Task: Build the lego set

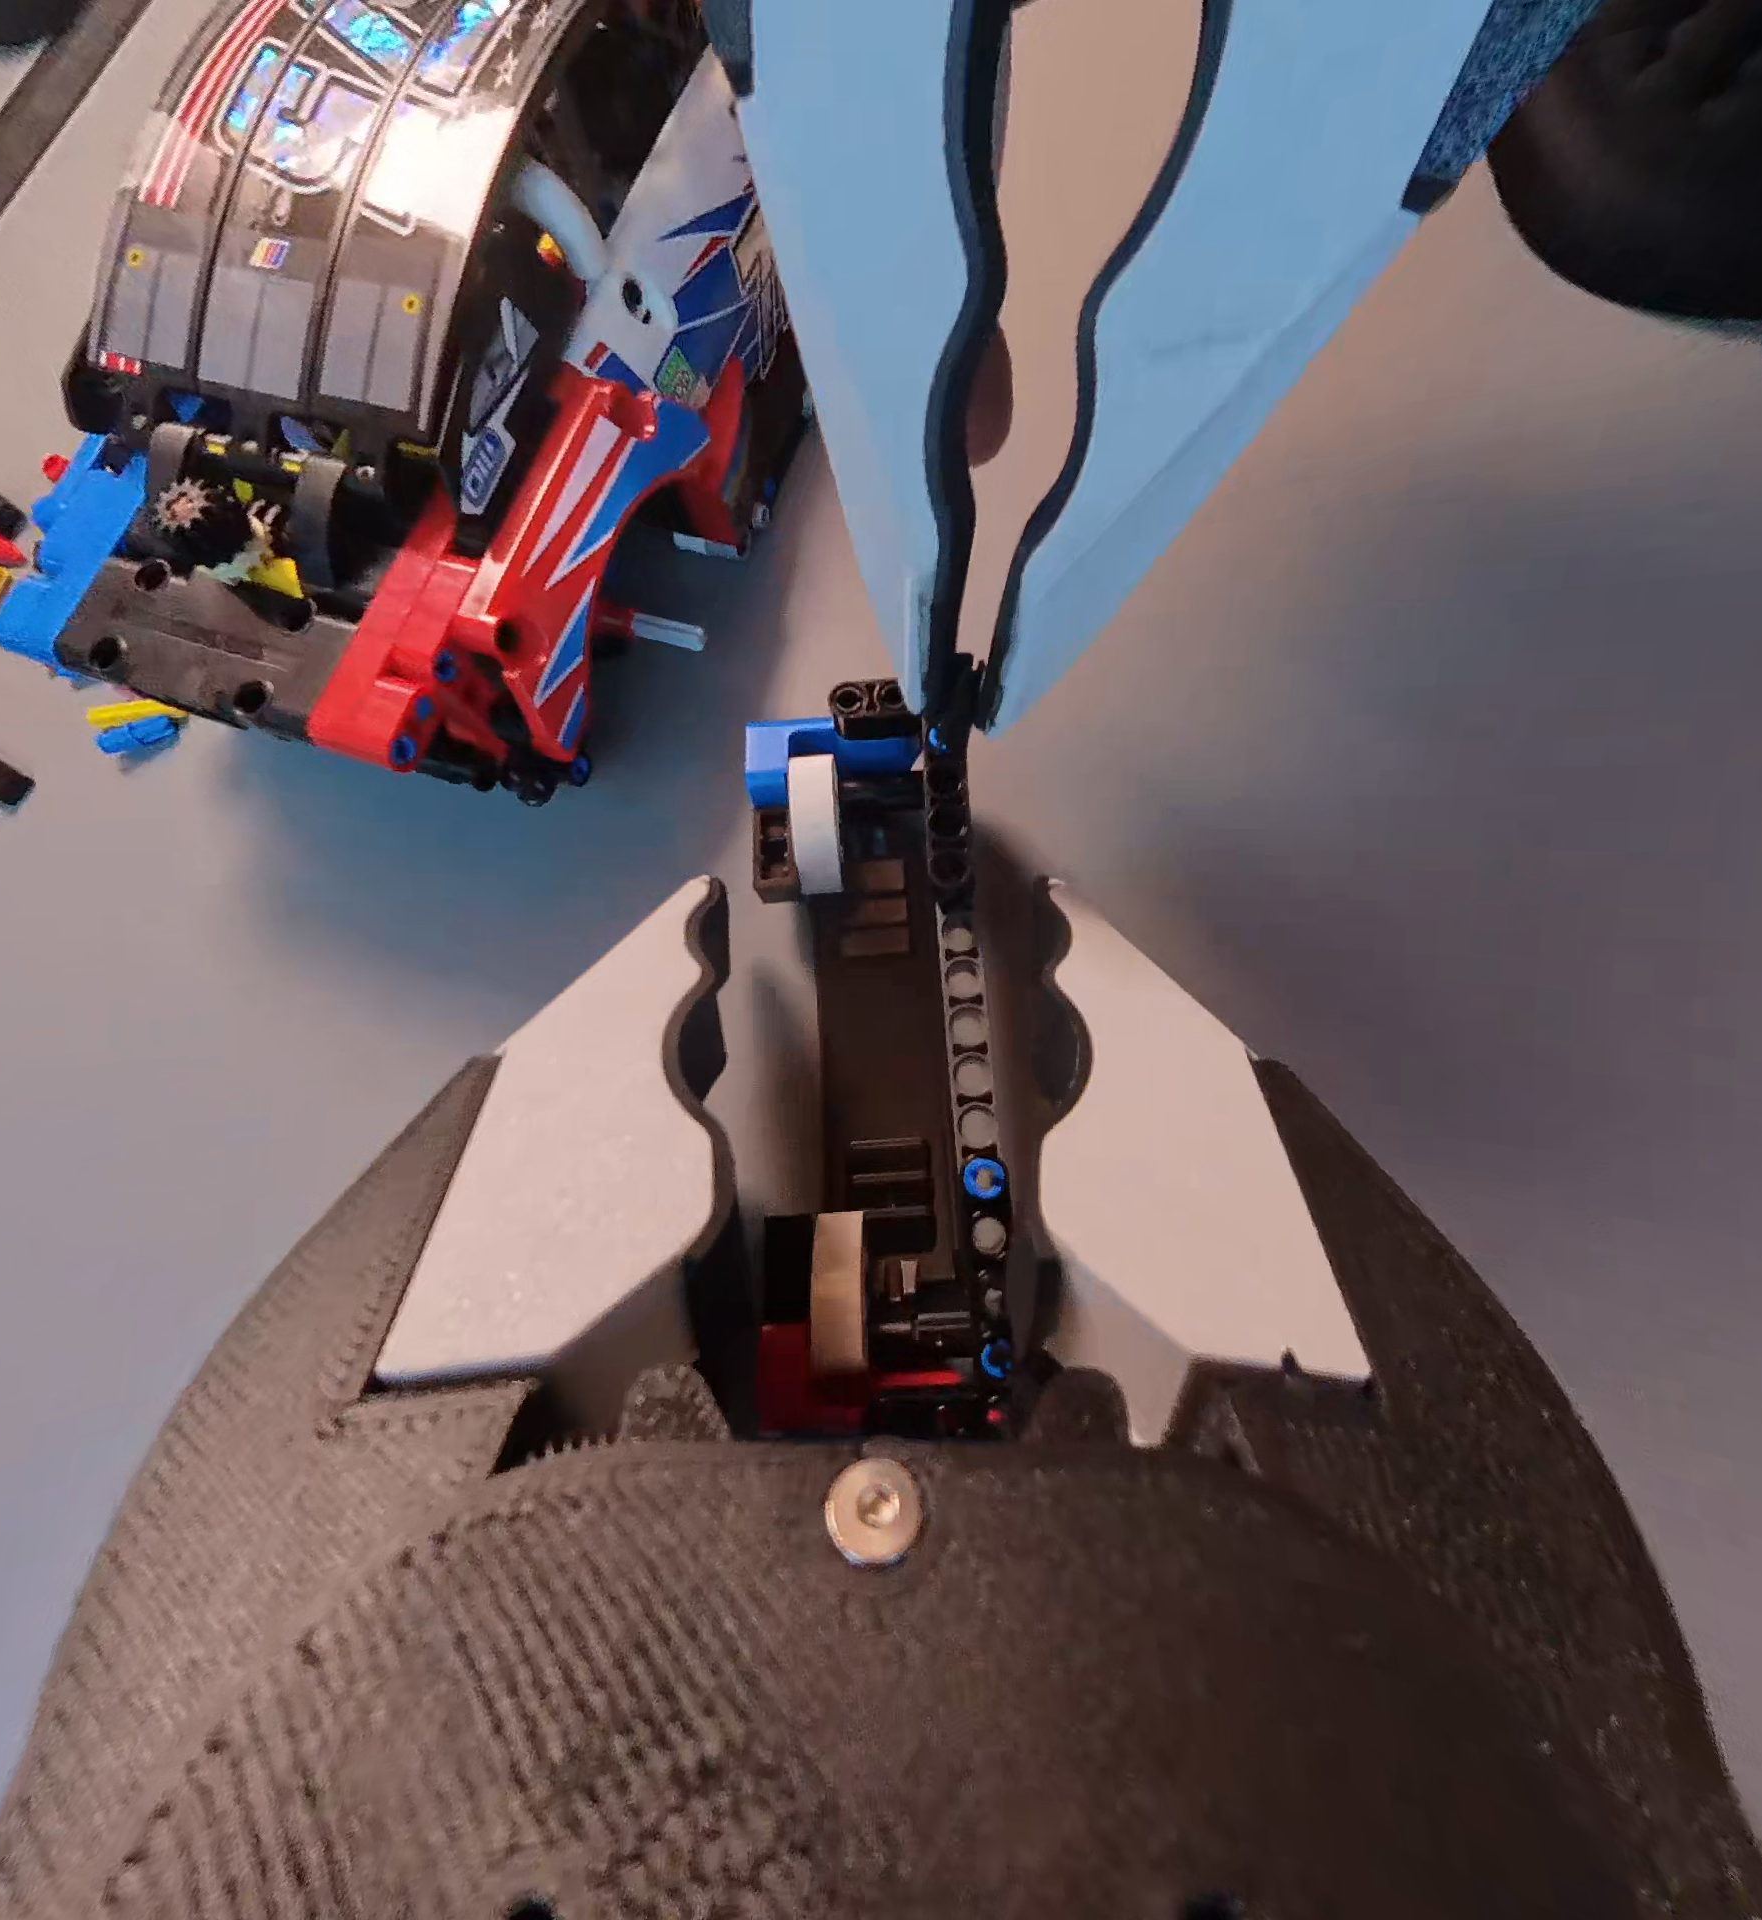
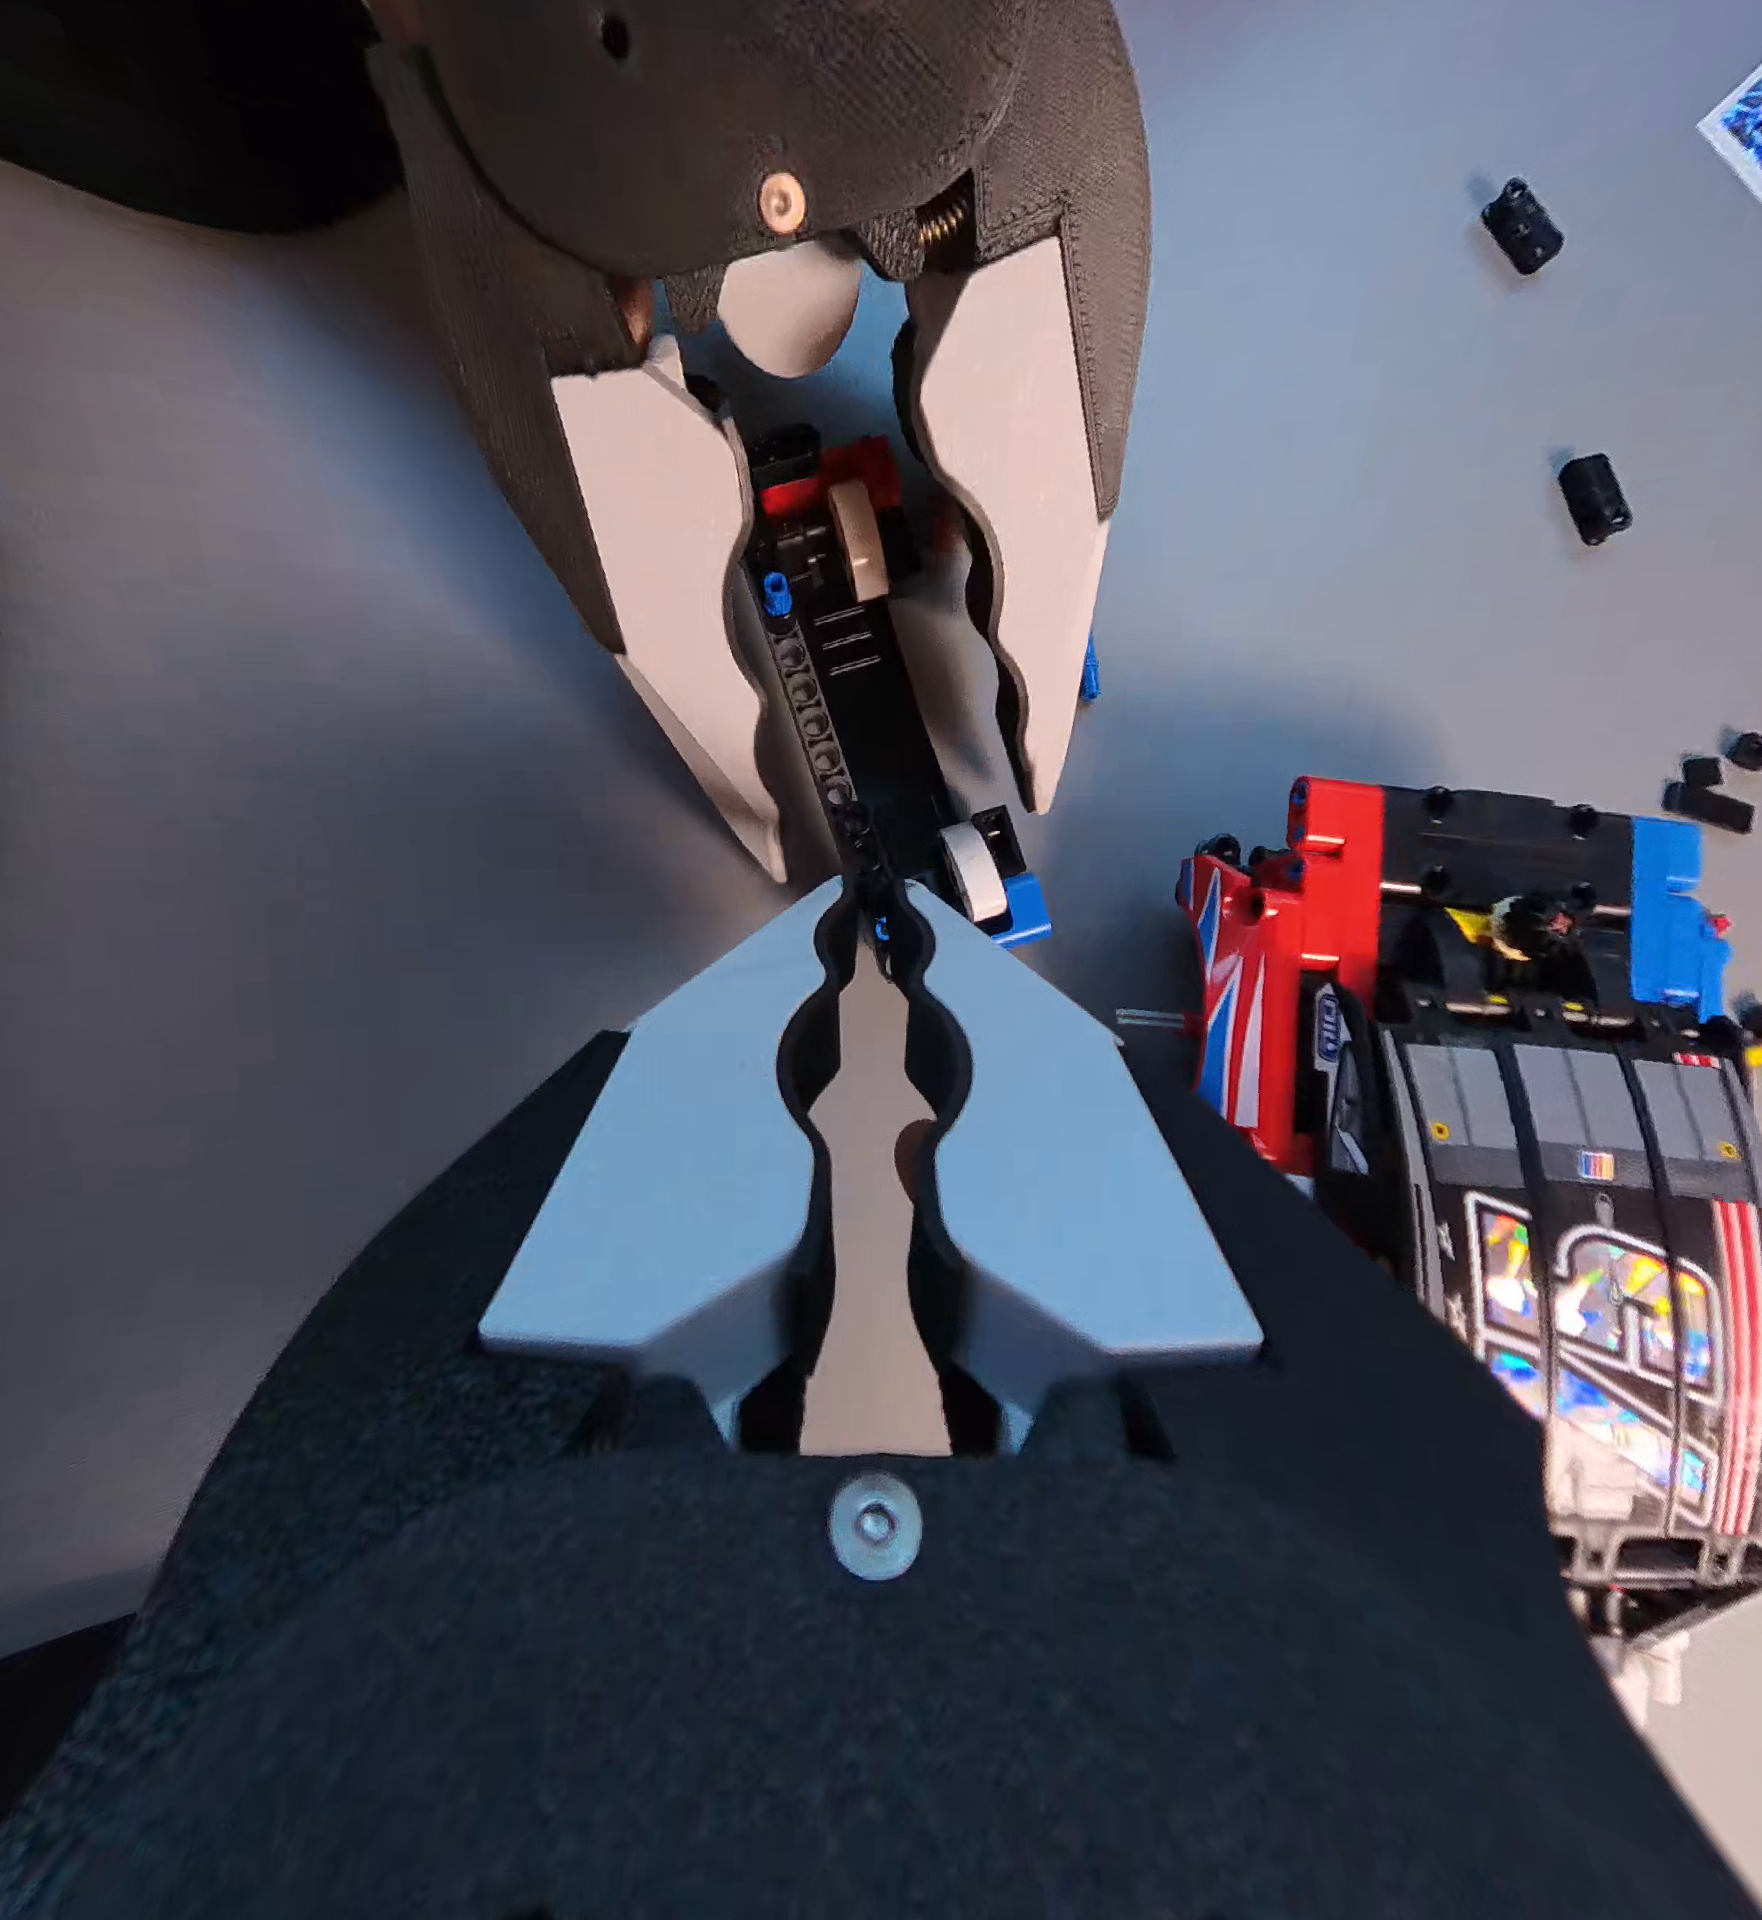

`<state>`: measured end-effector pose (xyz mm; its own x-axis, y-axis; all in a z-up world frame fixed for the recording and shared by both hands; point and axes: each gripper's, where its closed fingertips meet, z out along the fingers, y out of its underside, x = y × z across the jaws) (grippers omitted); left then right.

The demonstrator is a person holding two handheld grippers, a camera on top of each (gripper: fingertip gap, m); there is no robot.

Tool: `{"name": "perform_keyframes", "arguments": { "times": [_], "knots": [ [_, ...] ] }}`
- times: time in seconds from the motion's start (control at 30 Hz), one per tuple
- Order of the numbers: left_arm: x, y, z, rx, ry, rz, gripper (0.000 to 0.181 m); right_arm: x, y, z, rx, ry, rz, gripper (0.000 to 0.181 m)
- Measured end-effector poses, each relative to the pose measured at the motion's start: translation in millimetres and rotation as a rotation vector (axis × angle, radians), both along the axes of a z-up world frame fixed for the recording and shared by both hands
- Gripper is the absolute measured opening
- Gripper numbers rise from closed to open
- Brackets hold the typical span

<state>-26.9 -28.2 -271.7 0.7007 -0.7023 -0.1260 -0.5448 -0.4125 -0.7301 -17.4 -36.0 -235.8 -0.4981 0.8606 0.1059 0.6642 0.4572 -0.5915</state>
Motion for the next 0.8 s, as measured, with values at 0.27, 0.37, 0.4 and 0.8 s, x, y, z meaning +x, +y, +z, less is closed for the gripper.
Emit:
{"name": "perform_keyframes", "arguments": {
  "times": [0.27,0.37,0.4,0.8],
  "knots": [
    [1.5,-0.7,-2.9,-0.001,-0.013,0.000,0.042,-0.2,-1.9,-9.4,0.035,-0.080,0.018,0.003],
    [1.9,-1.0,-3.3,-0.015,-0.026,-0.003,0.041,2.0,-0.5,-9.2,0.058,-0.118,0.022,0.003],
    [2.2,-1.1,-3.4,-0.014,-0.027,-0.003,0.040,3.2,-1.0,-9.5,0.060,-0.132,0.027,0.003],
    [2.6,-0.8,-3.2,0.009,-0.045,-0.006,0.039,4.3,-2.0,-12.3,0.110,-0.199,0.025,0.002]
  ]
}}
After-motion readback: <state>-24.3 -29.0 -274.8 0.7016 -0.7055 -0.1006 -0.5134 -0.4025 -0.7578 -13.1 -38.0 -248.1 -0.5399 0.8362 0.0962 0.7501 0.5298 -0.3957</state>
